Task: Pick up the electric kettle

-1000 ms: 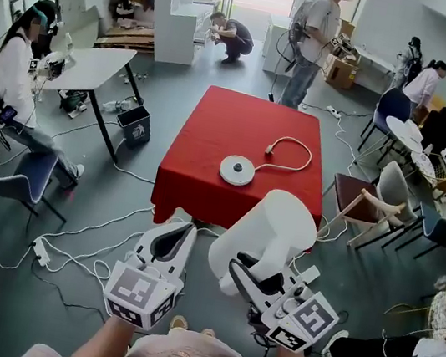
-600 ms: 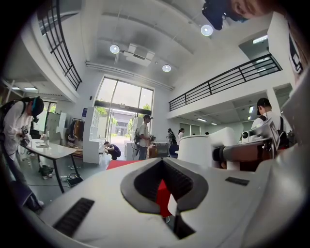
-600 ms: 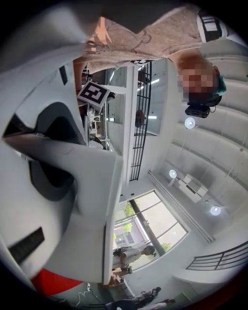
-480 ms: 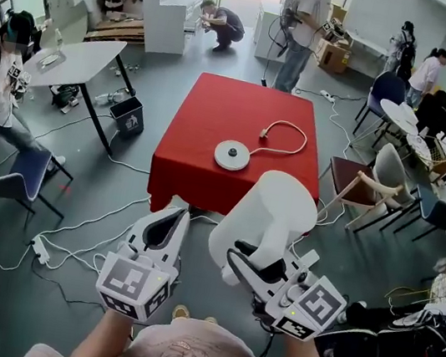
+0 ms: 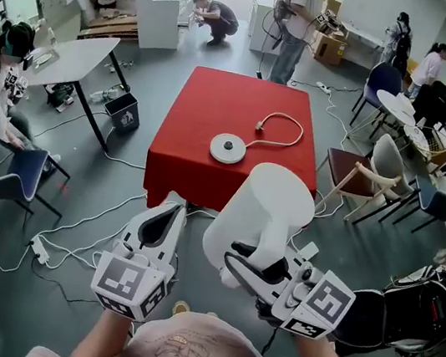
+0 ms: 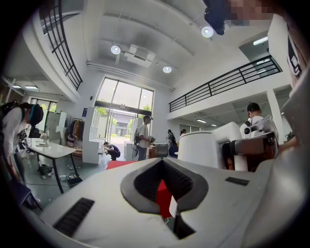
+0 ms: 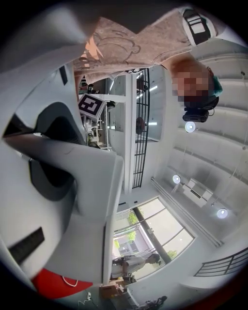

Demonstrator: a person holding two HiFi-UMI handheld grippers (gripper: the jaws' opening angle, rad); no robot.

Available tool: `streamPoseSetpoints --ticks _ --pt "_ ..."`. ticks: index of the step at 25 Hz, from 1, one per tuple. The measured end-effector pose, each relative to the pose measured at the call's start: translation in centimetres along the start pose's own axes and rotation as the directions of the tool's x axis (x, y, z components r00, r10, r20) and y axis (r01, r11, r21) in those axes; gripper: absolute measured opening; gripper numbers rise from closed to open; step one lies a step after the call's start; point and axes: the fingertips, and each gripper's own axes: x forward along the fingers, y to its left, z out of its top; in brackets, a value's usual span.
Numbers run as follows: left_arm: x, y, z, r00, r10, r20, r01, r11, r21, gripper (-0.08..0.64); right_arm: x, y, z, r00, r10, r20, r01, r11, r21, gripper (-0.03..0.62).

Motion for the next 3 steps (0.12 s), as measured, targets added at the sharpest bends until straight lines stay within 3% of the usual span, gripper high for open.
streamPoseSetpoints --ticks 3 --pt "0.24 -0.44 0.40 1.000 -0.007 0.000 0.007 1.000 0.005 -0.006 -0.24 0.23 0.68 1.000 0.021 0.001 -0.021 1.000 0.000 0.109"
